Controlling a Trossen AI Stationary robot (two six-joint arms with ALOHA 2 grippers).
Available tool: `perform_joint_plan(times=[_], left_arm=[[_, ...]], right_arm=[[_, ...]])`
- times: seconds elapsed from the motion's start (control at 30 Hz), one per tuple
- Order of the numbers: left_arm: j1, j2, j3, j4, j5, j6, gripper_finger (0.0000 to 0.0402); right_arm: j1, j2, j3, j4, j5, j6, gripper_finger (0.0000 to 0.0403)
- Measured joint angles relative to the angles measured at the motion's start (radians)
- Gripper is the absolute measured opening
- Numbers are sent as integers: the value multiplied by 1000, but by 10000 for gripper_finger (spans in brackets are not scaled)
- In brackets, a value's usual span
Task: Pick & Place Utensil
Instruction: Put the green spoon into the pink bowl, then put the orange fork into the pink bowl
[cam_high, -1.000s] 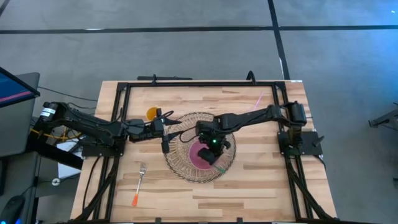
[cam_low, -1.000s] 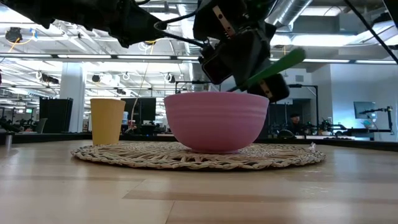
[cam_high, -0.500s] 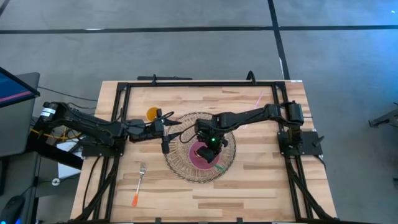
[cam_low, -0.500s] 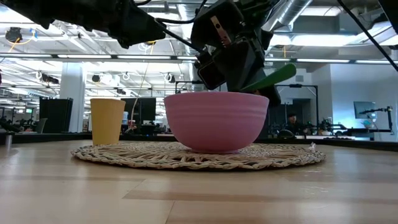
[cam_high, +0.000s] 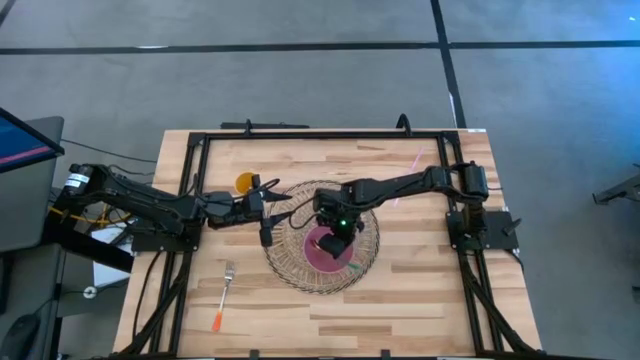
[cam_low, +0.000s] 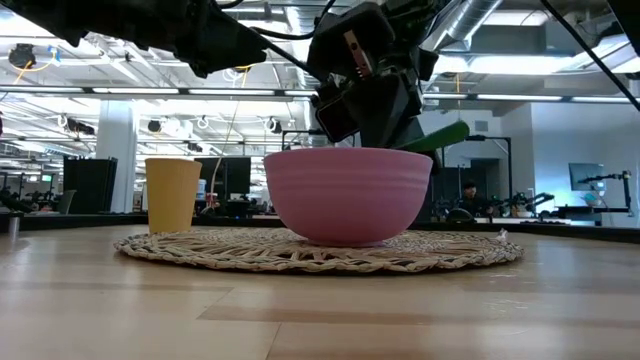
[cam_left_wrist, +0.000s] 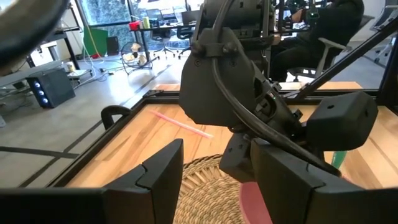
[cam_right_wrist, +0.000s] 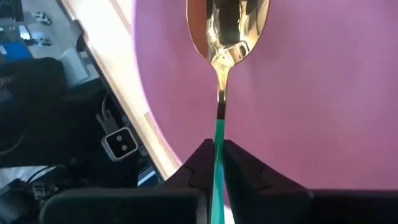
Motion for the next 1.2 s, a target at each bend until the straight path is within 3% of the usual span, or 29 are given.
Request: perform_joint_plan(times=[0.33,1.2], left_arm=[[0,0,0,0,0,0,191],[0,0,0,0,1,0,191]], right_arm=[[-4,0,0,0,4,-24,64],[-17,-7,45,-51,32,-76,66]])
